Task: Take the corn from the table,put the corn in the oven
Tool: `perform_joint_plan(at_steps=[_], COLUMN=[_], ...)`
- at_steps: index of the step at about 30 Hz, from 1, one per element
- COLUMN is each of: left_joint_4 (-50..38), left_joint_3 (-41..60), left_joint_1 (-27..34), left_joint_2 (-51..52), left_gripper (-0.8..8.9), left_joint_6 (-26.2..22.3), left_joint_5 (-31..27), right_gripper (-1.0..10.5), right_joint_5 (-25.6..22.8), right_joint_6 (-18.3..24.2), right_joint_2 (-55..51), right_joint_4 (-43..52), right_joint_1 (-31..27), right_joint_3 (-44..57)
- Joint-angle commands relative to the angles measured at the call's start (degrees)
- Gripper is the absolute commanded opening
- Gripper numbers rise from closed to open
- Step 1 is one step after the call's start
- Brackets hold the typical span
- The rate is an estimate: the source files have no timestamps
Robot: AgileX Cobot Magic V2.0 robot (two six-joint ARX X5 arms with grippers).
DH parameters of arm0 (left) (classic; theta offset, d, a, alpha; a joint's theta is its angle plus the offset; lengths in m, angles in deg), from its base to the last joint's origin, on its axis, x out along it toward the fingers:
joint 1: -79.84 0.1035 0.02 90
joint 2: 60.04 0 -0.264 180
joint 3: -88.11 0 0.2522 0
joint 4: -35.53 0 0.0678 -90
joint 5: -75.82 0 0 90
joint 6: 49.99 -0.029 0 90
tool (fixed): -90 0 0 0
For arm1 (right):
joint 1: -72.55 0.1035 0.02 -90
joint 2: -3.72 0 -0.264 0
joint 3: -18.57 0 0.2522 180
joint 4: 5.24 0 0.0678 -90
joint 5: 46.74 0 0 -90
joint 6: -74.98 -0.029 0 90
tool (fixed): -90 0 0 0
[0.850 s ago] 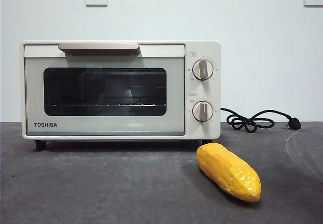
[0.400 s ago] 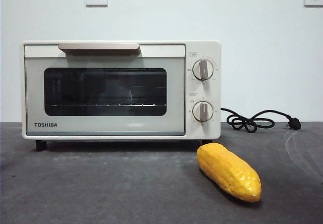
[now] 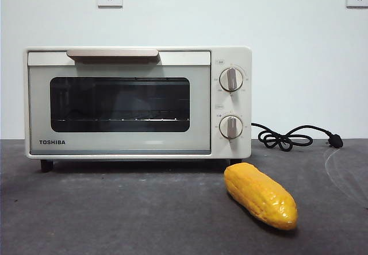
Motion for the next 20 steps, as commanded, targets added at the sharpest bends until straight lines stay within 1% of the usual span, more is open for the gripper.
perform_joint_plan(at_steps=[1, 7, 9, 14, 16, 17, 20], left_joint_4=[-0.4, 0.1, 0.1, 1.6, 2.2, 2.2, 2.6], left_joint_3=[-4.2, -11.8, -14.1, -19.4, -21.2, -21.8, -23.6], left_joint_1=[0.0, 0.0, 0.0, 0.0, 0.0, 0.0, -0.1], left_joint_2=[-4.1, -13.0, -15.6, -21.2, -22.9, -23.6, -24.9], left_gripper=[-0.04, -0.04, -0.04, -0.04, -0.04, -0.04, -0.04], left_joint_6=[0.3, -0.1, -0.1, -0.1, -0.1, -0.1, -0.1], left_joint_5=[3.4, 11.8, 14.8, 20.9, 22.5, 23.3, 23.5], right_gripper=[0.0, 0.0, 0.0, 0.2, 0.9, 1.2, 1.9], right_joint_5=[4.3, 14.2, 16.3, 19.0, 19.8, 19.9, 20.0], right_joint_6=[-0.2, -0.2, 0.1, 0.5, 1.2, 2.3, 4.9], right_joint_2=[4.5, 14.6, 17.6, 24.3, 26.2, 27.1, 29.4], right_joint_4=[0.2, -0.3, -1.3, -5.9, -7.1, -7.9, -11.3], right_joint_1=[0.1, 0.1, 0.1, 0.1, 0.1, 0.1, 0.3], right_joint_3=[-4.7, -13.2, -15.8, -22.0, -23.7, -24.6, -26.8])
